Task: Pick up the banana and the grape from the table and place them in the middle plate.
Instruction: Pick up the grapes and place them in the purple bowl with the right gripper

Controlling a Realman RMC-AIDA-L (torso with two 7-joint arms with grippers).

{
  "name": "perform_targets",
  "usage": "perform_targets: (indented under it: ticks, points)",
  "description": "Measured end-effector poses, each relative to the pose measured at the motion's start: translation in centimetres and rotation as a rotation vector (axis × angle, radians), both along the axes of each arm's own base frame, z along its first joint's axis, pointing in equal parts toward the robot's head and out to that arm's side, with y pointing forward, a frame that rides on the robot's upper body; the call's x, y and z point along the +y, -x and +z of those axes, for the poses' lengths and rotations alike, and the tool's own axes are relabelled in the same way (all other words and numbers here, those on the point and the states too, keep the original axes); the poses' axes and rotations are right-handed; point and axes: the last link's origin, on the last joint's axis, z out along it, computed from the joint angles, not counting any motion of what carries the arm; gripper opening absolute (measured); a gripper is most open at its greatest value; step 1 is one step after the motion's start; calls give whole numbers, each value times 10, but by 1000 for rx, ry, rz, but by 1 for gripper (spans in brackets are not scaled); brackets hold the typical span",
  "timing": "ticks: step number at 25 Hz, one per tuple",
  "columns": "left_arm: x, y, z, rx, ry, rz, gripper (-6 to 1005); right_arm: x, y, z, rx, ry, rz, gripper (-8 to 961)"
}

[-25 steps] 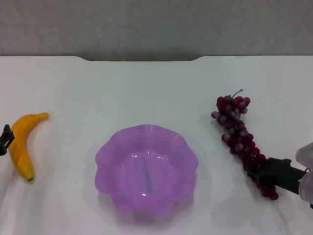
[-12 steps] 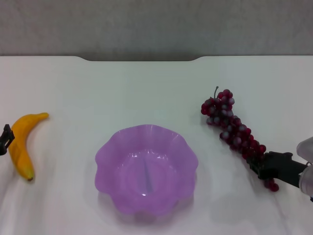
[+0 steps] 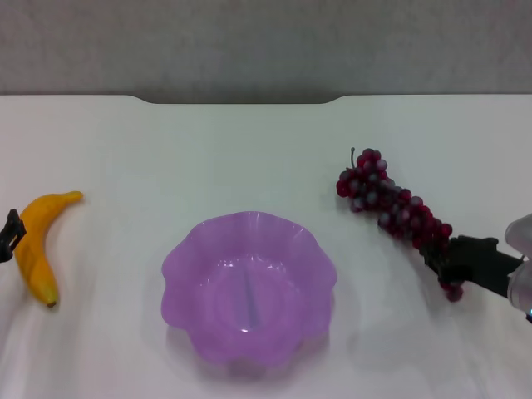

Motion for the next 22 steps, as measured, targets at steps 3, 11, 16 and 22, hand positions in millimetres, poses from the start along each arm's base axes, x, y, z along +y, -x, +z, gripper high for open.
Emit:
perform_targets:
  ticks: [3,11,16,22]
  points:
    - [0,0,0,0,1,0,884,5,4,3,7,-17,13,295]
    - [0,0,0,0,2,2,884,21,22,13,-6,-54,94,285]
    - [0,0,0,1,3,3,884,36,39,24,-19,-100,158,279]
    - [-1,1,0,2,3,6,884,52,63,35,-22,-140,241,265]
